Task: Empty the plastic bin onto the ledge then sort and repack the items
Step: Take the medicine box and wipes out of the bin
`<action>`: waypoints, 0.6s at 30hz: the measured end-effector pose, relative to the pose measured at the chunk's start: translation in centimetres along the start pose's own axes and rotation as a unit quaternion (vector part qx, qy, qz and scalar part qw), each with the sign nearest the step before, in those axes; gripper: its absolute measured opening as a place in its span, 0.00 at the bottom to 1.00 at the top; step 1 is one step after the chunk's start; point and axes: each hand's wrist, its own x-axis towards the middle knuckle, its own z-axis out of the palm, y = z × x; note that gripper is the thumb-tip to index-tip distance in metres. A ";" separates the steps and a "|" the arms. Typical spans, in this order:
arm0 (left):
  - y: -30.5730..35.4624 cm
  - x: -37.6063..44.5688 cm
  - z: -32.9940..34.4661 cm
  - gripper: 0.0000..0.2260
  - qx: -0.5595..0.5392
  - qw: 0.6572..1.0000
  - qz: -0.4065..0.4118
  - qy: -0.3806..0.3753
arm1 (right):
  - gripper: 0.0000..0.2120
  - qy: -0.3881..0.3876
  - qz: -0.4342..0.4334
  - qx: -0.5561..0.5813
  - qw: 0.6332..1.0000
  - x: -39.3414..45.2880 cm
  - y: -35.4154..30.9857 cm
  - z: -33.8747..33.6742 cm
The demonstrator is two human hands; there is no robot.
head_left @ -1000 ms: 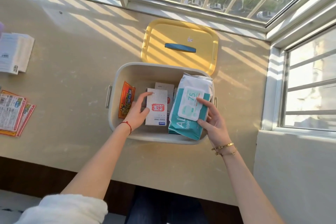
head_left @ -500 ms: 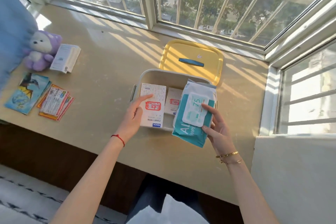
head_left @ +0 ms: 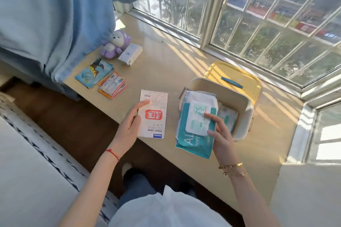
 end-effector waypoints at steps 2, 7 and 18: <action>-0.4 -1.0 -3.1 0.19 -0.013 1.000 0.005 0.018 | 0.18 -0.005 -0.017 -0.032 0.999 0.3 1.0 3.1; -2.2 -2.1 -13.1 0.21 -0.023 0.999 0.015 0.039 | 0.18 -0.019 -0.018 -0.051 0.998 2.0 4.9 11.9; -6.1 0.2 -31.3 0.21 -0.007 1.000 -0.021 0.009 | 0.19 0.008 -0.006 -0.020 1.000 6.7 10.4 28.4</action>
